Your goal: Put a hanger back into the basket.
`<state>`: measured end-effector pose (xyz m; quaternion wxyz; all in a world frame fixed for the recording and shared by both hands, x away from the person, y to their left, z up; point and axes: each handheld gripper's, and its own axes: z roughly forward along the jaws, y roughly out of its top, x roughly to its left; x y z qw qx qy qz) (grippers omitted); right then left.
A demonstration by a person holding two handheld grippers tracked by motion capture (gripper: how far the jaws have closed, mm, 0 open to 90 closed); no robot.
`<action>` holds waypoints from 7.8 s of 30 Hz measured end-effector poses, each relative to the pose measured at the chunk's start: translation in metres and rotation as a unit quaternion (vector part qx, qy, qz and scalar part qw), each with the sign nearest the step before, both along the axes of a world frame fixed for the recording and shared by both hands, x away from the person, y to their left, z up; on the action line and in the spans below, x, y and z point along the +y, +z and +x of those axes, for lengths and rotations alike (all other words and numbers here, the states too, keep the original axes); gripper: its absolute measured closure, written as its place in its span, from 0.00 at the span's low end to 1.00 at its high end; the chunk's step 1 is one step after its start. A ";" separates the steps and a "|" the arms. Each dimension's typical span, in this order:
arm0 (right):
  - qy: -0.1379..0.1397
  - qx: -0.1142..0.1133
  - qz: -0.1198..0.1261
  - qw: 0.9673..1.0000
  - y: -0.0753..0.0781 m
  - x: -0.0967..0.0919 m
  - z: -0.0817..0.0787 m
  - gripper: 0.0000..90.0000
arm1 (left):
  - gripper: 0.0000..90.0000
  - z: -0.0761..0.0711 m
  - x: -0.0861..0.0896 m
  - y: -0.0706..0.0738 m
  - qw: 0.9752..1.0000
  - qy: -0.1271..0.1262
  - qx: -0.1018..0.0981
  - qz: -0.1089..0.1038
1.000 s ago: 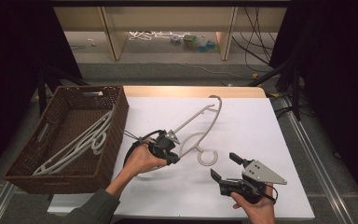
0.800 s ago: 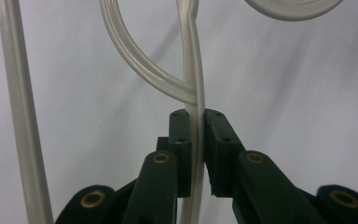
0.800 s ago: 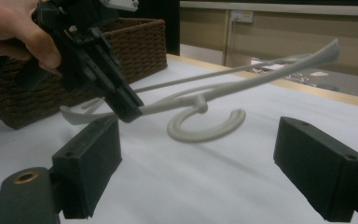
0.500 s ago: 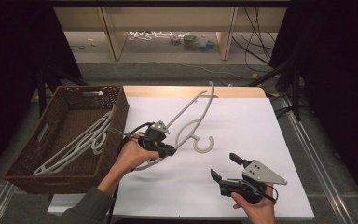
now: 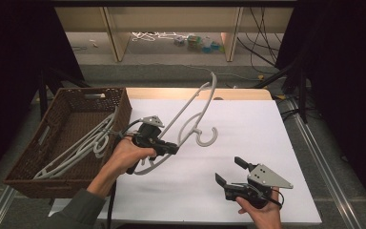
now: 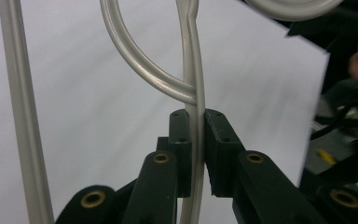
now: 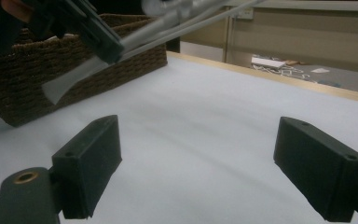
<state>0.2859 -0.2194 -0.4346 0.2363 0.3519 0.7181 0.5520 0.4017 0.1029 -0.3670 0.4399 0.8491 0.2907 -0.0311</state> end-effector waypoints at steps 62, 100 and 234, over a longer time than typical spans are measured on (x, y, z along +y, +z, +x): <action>-0.004 0.001 0.000 1.000 -0.003 0.001 0.003 0.17 | 0.91 -0.024 0.207 0.063 0.988 0.134 -0.036 0.061; -0.009 0.002 -0.004 1.000 -0.003 0.000 0.003 0.17 | 0.91 -0.018 0.268 0.002 0.976 0.136 0.033 0.164; -0.012 -0.034 0.004 0.999 0.003 -0.001 -0.004 0.17 | 0.22 -0.113 0.078 -0.069 0.952 0.219 -0.193 -0.094</action>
